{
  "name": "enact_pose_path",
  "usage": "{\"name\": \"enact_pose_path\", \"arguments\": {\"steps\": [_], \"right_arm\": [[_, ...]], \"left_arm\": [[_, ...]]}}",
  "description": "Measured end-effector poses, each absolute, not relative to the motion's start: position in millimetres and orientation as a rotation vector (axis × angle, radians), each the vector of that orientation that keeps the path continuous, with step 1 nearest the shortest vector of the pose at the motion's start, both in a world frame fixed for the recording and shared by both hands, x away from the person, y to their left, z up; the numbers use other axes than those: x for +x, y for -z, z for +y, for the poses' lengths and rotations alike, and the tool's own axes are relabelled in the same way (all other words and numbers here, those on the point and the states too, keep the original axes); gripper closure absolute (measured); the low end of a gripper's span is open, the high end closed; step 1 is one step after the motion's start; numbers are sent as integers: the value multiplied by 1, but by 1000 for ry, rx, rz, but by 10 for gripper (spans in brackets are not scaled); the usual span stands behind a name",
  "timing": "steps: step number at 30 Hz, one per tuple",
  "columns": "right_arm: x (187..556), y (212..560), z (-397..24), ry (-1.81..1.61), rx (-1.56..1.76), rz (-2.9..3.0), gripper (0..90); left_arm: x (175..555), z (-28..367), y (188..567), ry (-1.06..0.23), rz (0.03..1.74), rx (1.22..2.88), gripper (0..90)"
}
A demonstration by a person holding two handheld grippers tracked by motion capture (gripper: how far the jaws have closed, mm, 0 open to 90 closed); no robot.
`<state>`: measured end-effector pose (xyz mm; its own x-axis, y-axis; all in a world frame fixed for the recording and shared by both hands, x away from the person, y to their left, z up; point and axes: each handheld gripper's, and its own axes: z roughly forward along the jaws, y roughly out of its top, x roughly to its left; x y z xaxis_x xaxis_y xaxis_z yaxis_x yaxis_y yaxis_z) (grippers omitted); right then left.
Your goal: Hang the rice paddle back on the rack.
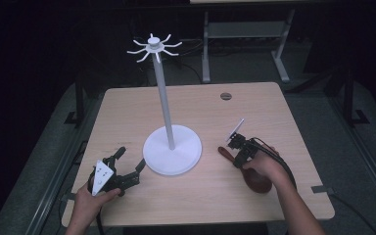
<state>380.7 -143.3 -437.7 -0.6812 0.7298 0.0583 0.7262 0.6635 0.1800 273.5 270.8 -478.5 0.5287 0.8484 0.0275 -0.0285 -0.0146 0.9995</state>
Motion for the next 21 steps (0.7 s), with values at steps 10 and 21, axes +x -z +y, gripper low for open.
{"name": "enact_pose_path", "arguments": {"steps": [10,21], "right_arm": [[381,438,-148,-351,1253,2851,781],[377,425,-168,-624,1236,2798,781]], "left_arm": [[274,271,478,-816,762,1422,137],[274,271,478,-816,765,1421,136]]}}
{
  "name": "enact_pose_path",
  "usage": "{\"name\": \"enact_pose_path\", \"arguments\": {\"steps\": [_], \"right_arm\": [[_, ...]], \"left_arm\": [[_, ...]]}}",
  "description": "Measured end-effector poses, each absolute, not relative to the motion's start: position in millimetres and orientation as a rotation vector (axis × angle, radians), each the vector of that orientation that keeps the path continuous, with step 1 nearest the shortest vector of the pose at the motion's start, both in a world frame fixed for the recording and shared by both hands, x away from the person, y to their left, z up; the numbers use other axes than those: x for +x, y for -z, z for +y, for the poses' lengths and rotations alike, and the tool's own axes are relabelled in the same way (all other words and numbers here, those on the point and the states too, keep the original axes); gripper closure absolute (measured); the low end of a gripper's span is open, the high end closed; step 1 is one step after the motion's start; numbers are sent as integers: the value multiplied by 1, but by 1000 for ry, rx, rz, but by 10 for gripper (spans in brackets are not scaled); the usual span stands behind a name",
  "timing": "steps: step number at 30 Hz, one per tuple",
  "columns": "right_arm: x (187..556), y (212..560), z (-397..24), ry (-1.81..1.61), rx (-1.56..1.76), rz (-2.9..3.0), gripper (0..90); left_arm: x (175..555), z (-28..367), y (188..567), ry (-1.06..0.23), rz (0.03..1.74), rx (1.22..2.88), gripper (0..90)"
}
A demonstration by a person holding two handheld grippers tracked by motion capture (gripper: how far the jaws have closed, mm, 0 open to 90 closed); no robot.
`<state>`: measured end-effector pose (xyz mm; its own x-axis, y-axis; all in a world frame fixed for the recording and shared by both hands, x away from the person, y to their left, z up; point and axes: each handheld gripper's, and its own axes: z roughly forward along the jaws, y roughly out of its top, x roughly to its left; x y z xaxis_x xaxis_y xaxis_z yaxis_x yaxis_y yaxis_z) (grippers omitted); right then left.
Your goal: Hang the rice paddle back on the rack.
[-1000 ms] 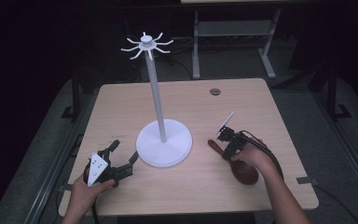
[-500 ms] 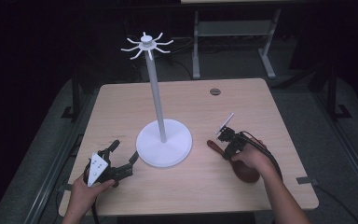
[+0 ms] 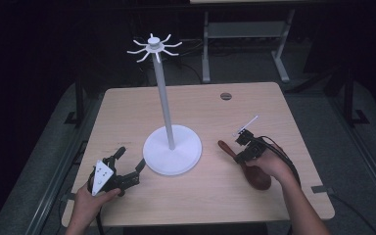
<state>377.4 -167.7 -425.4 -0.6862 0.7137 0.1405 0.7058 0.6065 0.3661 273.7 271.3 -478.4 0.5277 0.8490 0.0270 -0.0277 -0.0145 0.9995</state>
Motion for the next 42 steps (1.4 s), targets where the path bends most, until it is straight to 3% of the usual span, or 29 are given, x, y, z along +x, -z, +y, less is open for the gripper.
{"name": "enact_pose_path", "arguments": {"steps": [29,42], "right_arm": [[357,408,-204,-1429,1034,2391,783],[351,395,-210,-1607,970,2274,783]], "left_arm": [[274,272,478,-813,762,1420,136],[274,272,478,-813,764,1422,136]]}}
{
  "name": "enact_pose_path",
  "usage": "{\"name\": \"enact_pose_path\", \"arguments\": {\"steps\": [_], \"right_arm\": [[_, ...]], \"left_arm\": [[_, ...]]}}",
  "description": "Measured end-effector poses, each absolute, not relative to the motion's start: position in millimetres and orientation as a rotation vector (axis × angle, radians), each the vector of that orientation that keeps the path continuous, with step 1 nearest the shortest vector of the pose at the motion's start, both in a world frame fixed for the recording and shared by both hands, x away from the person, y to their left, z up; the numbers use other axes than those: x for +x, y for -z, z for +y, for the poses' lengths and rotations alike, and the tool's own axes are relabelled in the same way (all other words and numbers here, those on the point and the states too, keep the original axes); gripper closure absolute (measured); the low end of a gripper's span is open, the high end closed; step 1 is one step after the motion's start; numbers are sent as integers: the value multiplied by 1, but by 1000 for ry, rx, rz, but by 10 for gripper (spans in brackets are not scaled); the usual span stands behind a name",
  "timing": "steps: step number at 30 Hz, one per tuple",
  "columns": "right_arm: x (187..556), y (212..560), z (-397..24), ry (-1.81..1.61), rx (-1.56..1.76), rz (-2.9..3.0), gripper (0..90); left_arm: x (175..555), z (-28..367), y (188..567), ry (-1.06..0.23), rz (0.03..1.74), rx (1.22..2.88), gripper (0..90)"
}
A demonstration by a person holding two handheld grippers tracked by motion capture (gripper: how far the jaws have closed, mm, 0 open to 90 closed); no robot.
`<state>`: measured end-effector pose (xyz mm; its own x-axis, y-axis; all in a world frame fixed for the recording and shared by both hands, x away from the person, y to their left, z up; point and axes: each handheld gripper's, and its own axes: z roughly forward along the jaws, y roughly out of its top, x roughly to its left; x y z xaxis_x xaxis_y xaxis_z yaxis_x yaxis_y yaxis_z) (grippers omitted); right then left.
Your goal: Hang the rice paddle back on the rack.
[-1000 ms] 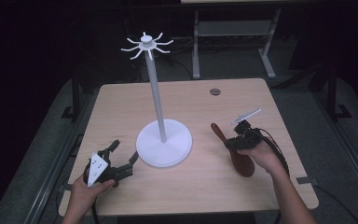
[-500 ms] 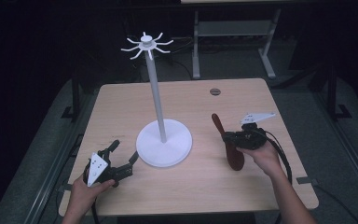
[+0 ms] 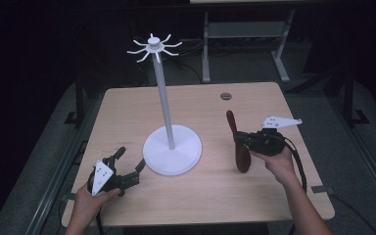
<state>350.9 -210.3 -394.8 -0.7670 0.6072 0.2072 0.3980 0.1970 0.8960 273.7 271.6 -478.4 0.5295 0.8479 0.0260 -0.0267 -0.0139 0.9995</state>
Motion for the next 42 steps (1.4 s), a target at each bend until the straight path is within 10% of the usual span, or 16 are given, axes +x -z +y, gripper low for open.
{"name": "enact_pose_path", "arguments": {"steps": [42], "right_arm": [[346,297,-156,-1867,632,2119,783]], "left_arm": [[274,272,478,-818,759,1423,136]]}}
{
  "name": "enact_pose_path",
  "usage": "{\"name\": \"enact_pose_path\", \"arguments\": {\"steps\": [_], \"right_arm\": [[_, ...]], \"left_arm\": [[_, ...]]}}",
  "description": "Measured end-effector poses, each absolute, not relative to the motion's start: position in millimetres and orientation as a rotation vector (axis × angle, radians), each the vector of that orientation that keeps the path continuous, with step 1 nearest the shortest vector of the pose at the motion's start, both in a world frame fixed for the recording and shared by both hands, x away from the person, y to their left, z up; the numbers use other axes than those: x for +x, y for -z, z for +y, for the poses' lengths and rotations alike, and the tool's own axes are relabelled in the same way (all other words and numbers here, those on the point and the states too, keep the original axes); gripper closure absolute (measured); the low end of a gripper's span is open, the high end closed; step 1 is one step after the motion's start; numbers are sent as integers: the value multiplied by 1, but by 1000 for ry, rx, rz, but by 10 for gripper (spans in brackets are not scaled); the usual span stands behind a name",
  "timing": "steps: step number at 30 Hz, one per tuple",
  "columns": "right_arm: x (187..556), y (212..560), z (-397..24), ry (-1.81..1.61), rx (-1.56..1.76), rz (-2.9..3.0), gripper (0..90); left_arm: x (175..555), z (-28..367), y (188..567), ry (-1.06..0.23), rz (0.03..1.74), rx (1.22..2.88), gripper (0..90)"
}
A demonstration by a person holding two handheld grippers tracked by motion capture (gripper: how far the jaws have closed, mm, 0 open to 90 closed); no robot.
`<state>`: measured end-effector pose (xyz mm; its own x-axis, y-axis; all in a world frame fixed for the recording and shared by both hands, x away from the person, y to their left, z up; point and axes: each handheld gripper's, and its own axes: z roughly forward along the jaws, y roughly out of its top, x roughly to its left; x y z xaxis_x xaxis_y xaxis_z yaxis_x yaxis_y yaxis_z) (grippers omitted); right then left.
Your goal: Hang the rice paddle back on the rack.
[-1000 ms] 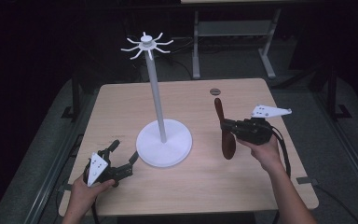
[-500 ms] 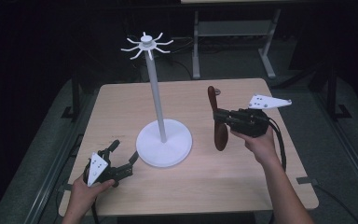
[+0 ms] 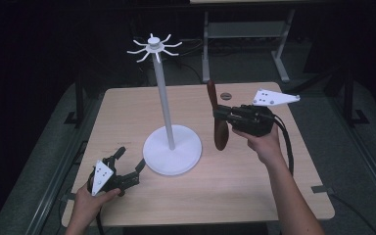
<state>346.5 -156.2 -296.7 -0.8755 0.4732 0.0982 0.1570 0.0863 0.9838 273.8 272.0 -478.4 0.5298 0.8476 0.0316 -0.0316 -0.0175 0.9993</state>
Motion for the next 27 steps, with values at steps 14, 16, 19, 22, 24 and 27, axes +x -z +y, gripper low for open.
{"name": "enact_pose_path", "arguments": {"steps": [14,16,19,22,24,27], "right_arm": [[350,263,-131,-1907,518,2089,784],[351,260,-129,-1908,509,2087,783],[351,253,-123,-1912,490,2087,783],[352,249,-120,-1916,480,2087,783],[352,245,-116,-1918,469,2085,783],[354,237,-110,-1919,444,2082,783]], "left_arm": [[274,271,478,-814,760,1416,136],[274,271,478,-814,759,1415,136],[274,271,478,-813,760,1414,136],[274,271,478,-813,760,1413,136],[274,271,478,-813,760,1414,136],[274,271,478,-813,760,1415,136]]}}
